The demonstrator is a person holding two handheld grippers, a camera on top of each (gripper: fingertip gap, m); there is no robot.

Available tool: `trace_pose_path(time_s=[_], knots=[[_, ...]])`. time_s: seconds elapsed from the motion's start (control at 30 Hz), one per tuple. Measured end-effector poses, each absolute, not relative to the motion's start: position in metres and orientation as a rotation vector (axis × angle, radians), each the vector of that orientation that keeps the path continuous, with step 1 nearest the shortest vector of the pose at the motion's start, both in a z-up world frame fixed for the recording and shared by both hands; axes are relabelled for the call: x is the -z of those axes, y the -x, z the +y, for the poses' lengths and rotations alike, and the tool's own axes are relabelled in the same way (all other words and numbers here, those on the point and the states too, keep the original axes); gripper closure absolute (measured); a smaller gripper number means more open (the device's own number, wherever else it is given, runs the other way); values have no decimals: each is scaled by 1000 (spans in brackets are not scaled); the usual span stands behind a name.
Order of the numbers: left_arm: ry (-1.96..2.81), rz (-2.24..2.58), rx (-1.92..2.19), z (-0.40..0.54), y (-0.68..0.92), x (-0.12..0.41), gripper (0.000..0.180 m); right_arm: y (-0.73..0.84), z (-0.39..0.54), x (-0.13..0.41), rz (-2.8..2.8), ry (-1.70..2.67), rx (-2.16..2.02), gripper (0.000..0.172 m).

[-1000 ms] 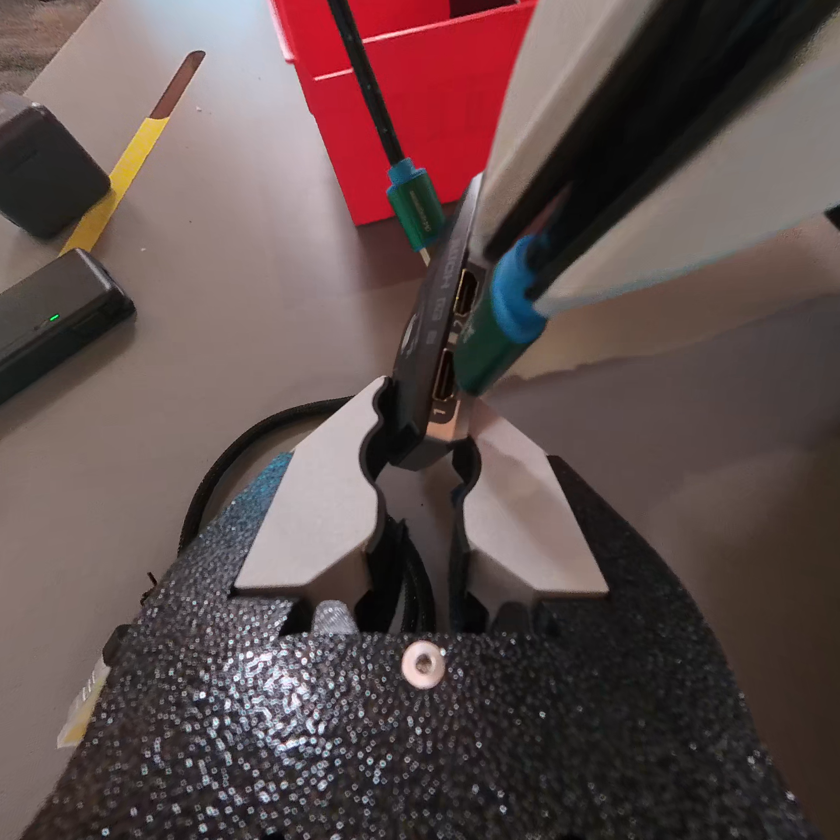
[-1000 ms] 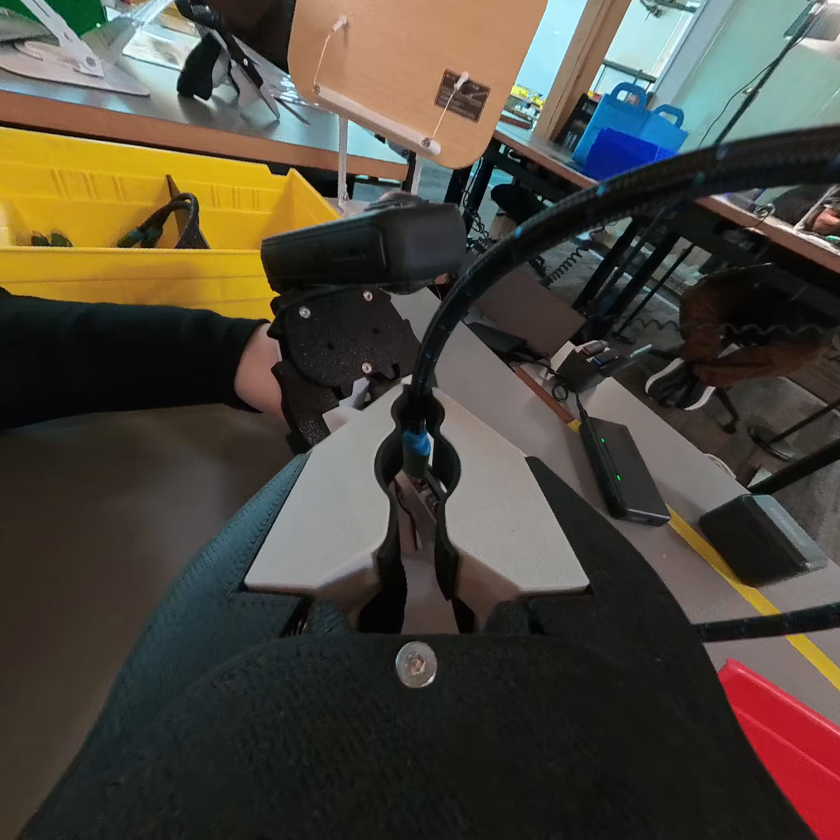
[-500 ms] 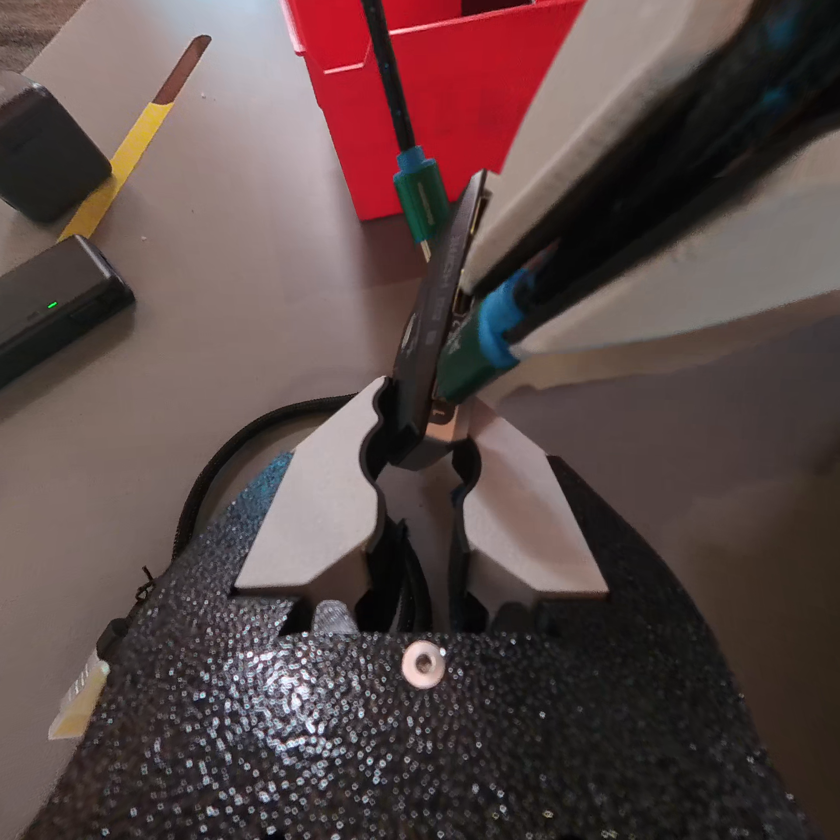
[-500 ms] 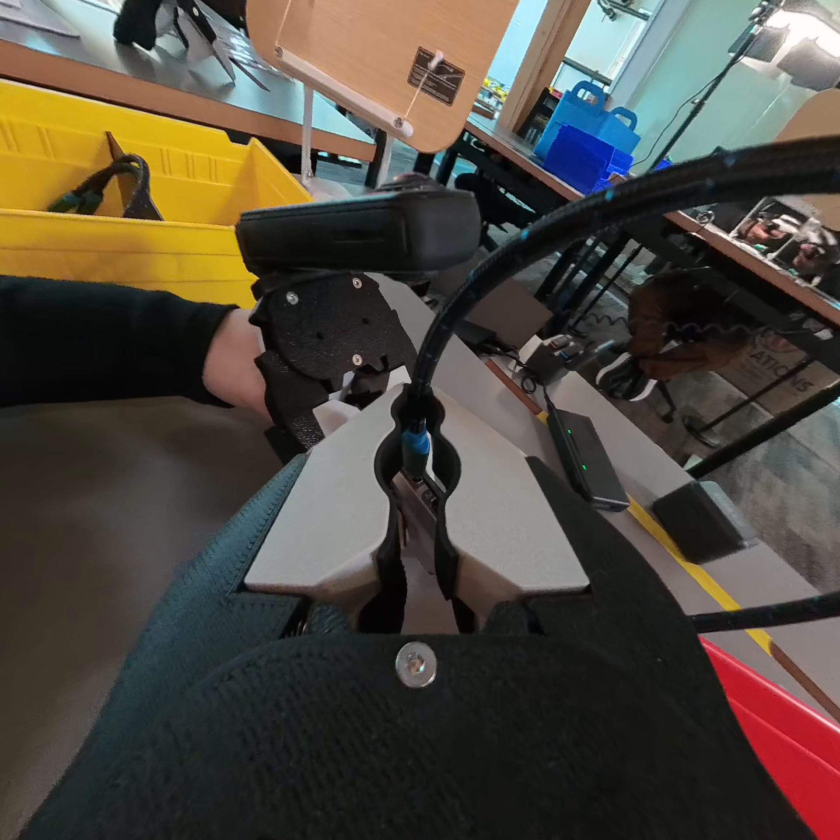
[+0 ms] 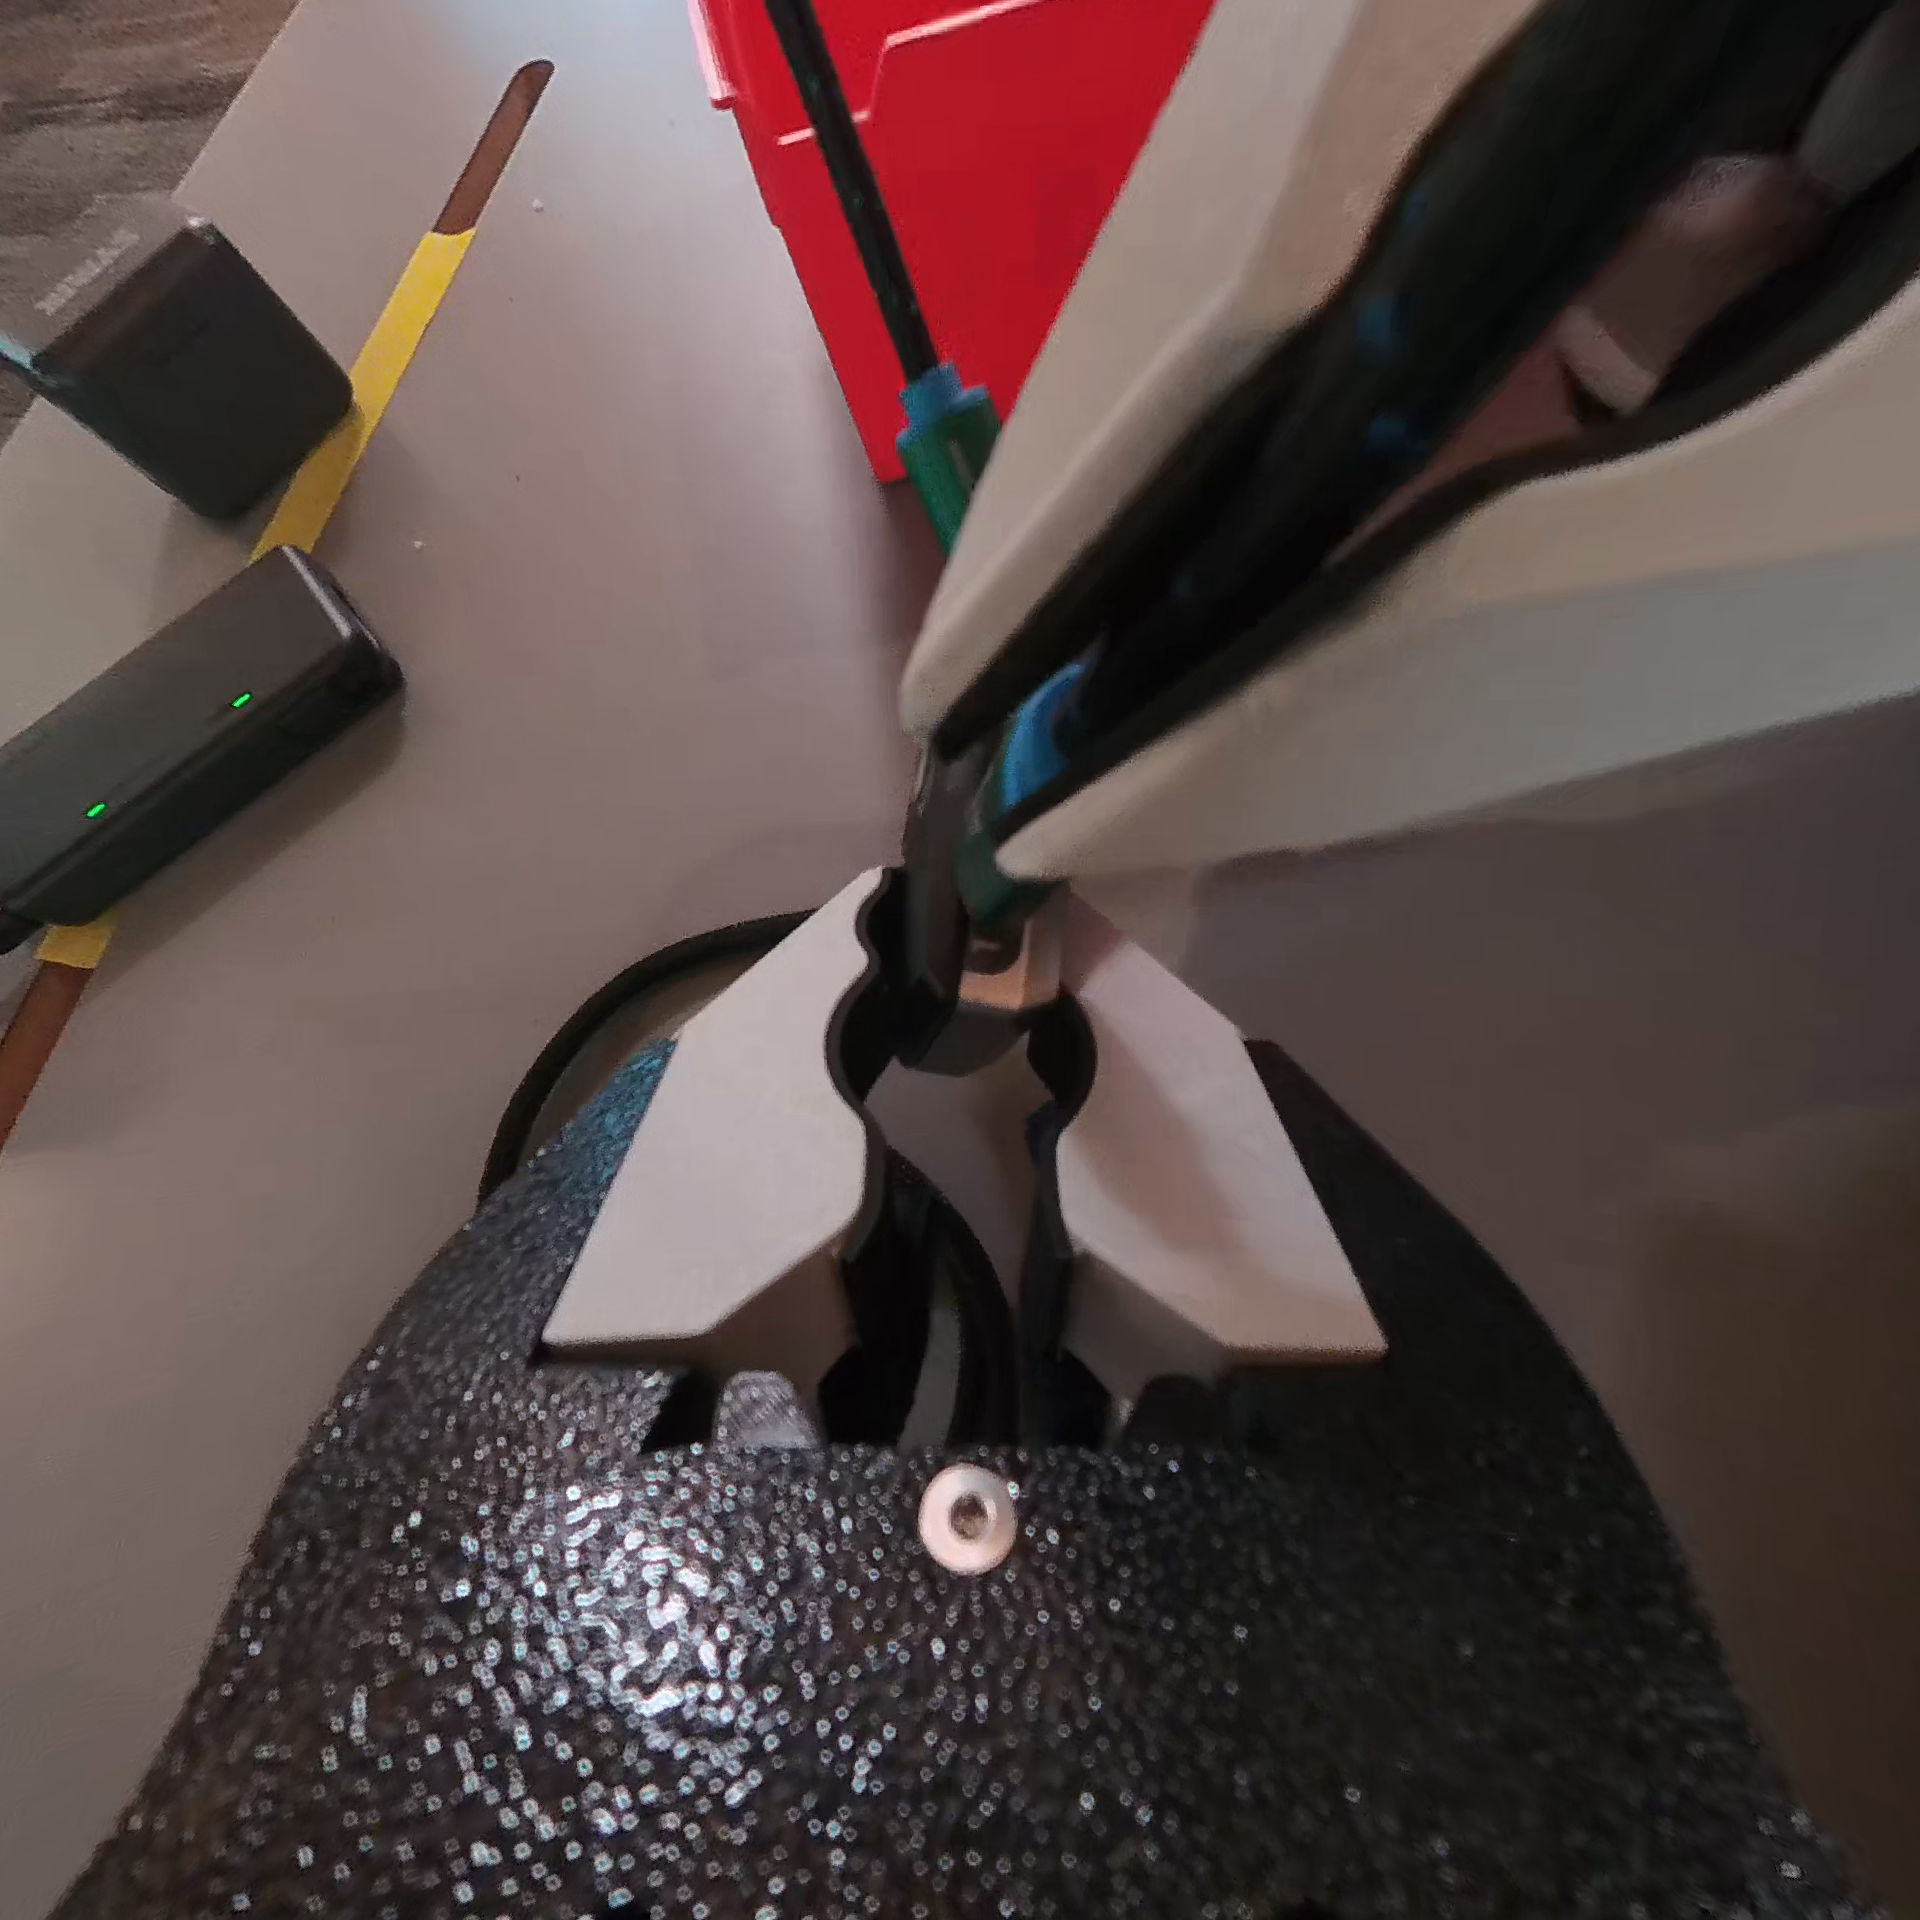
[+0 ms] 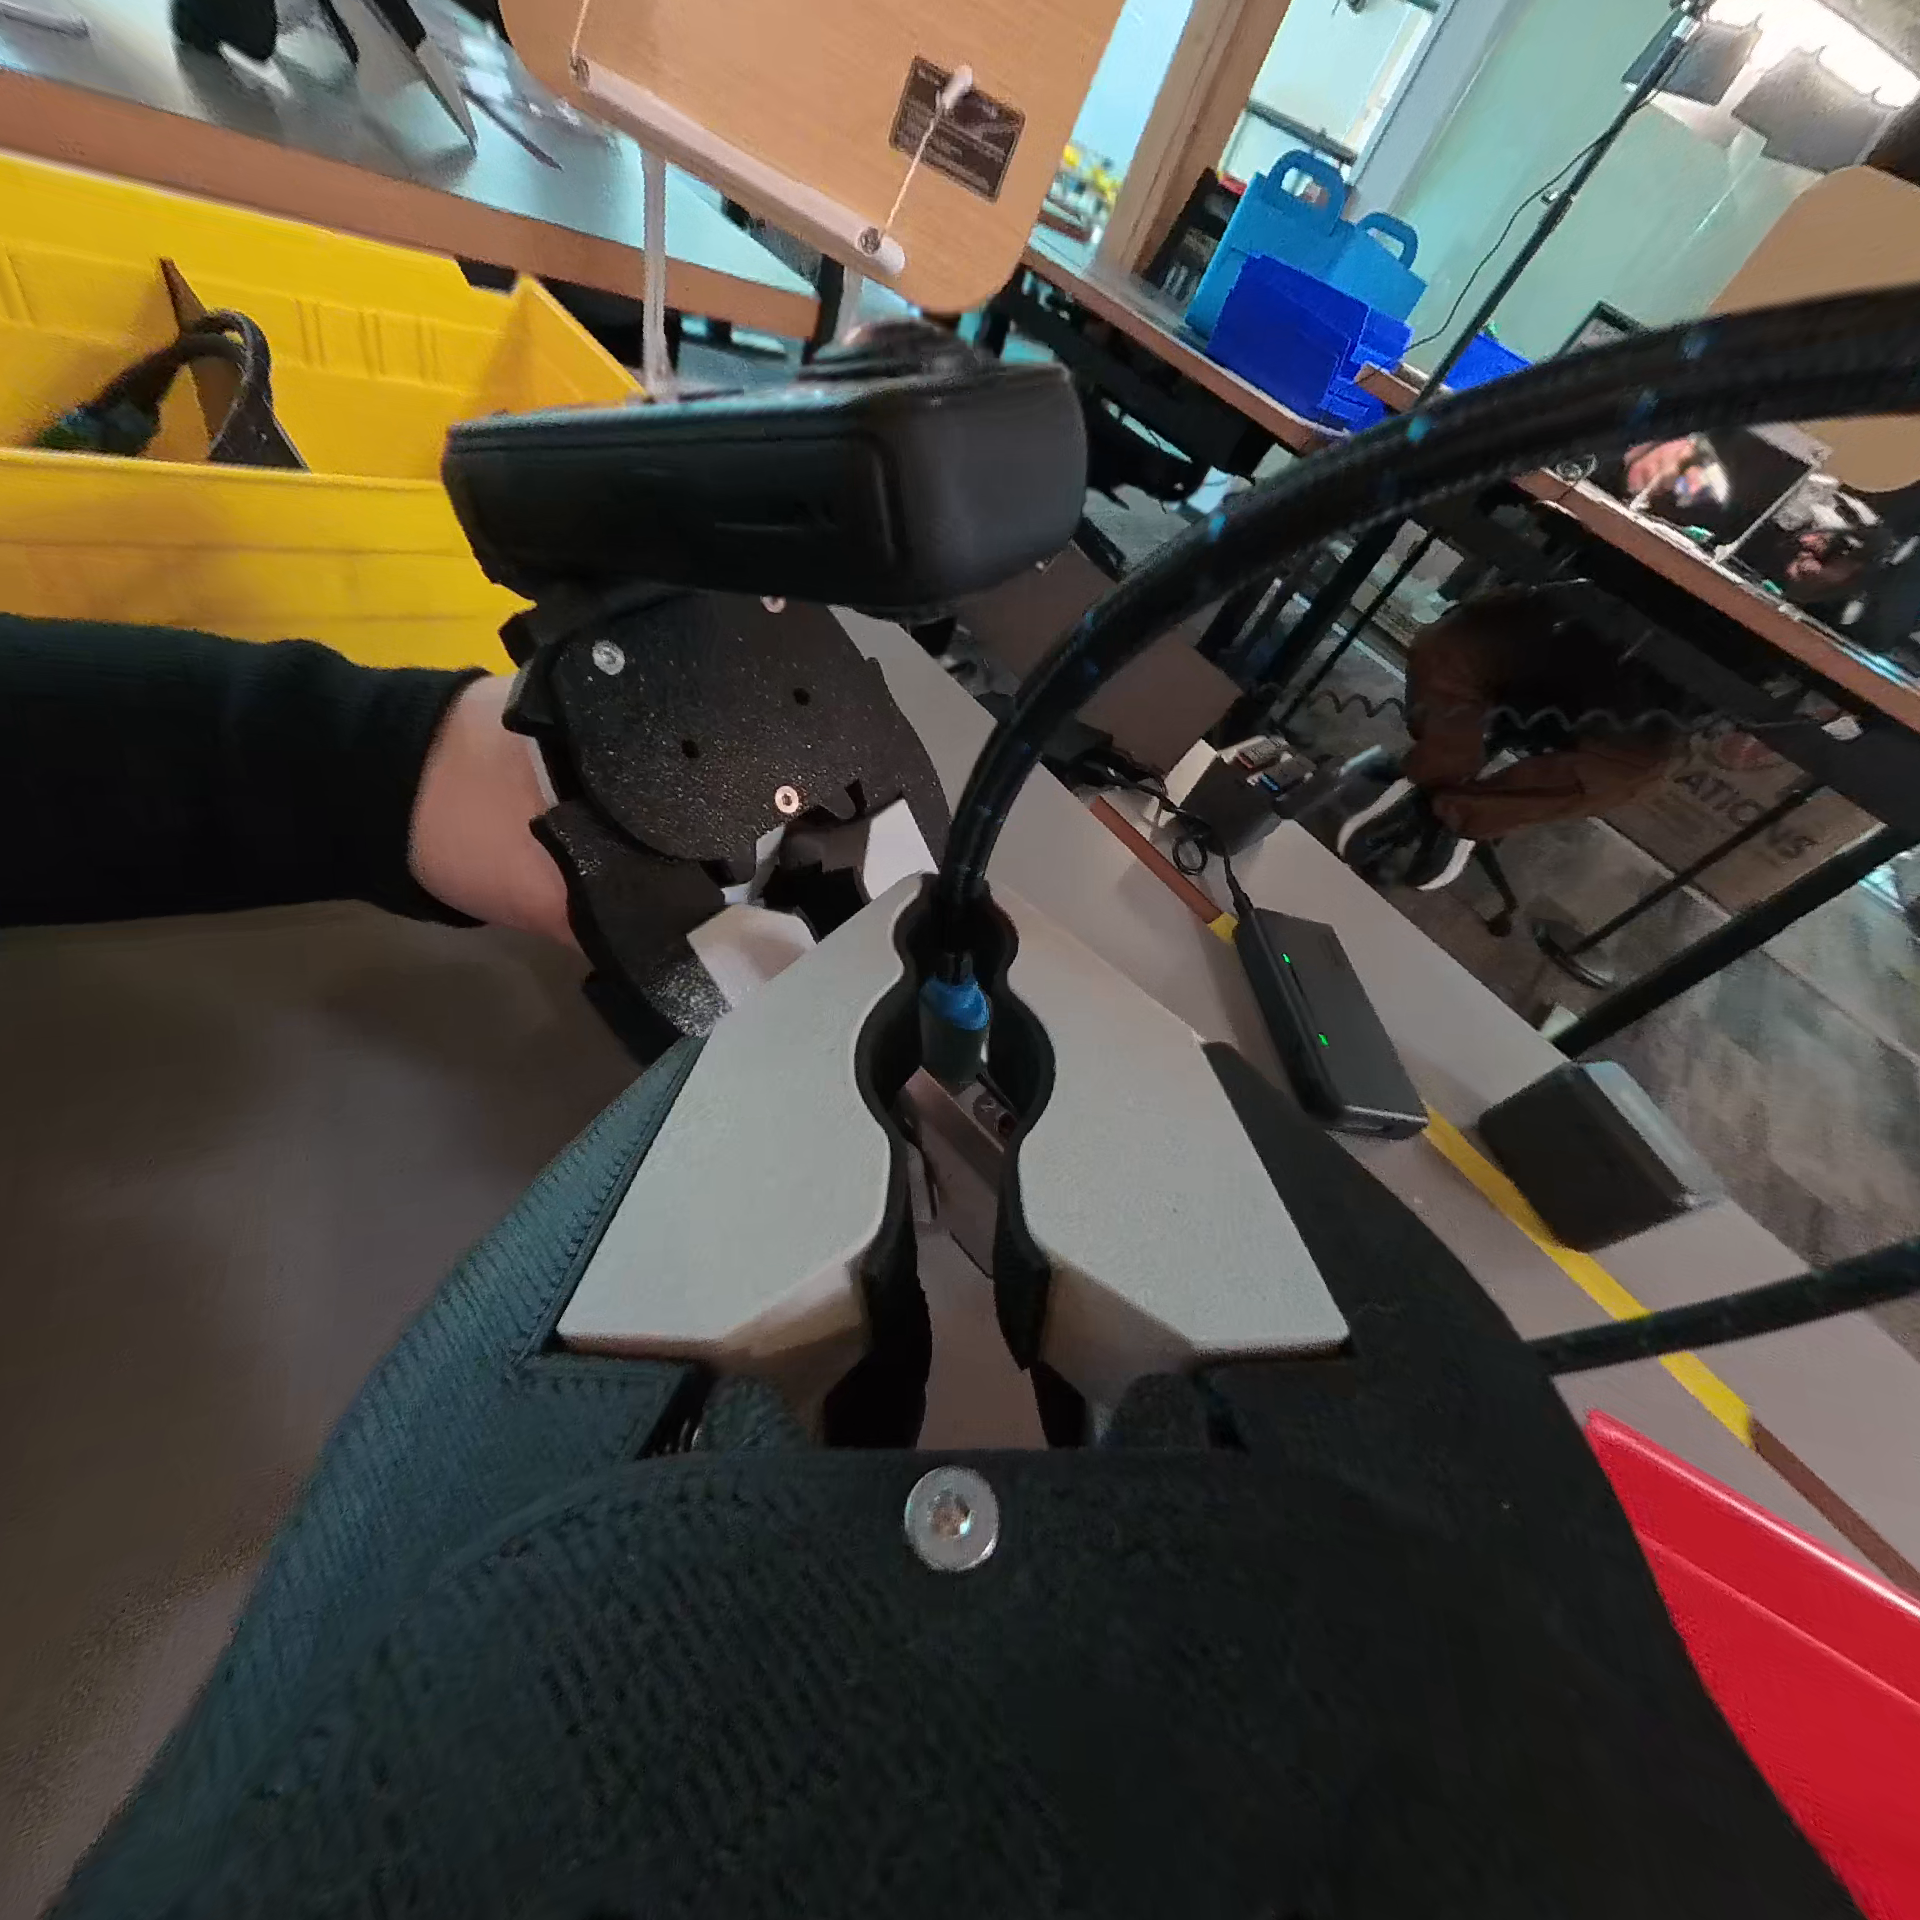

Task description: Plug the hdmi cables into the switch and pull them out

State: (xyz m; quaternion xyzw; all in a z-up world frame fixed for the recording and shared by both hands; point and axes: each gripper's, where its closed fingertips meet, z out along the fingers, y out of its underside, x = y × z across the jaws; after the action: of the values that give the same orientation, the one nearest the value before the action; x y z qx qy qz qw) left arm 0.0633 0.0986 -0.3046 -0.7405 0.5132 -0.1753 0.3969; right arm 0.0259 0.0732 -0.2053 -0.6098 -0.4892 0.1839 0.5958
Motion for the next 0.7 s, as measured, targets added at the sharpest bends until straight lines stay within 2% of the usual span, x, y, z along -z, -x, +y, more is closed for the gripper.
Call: trace_pose_path(time_s=[0.13, 0.23, 0.27, 0.3, 0.33, 0.4, 0.53, 0.7], knots=[[1875, 1290, 418, 102, -63, 305, 160, -27, 76, 205, -1109, 1404, -474, 168], [1804, 1277, 238, 117, -50, 303, 159, -25, 74, 208, -1071, 1326, -489, 168], [1761, 1253, 137, 125, -43, 299, 159, -25, 72, 210, -1053, 1306, -471, 162], [1722, 1229, 22, 133, -34, 296, 159, -26, 65, 213, -1032, 1284, -465, 147], [1688, 1231, -91, 138, -25, 297, 159, -26, 55, 215, -1002, 1260, -475, 140], [1591, 1253, -283, 143, -12, 300, 159, -27, 36, 226, -936, 1277, -518, 134], [1405, 1408, -586, 135, -7, 319, 160, -29, -7, 277, -928, 1594, -748, 107], [1336, 1476, -679, 129, -5, 330, 159, -59, -63, 303, -1022, 1882, -915, 115]])
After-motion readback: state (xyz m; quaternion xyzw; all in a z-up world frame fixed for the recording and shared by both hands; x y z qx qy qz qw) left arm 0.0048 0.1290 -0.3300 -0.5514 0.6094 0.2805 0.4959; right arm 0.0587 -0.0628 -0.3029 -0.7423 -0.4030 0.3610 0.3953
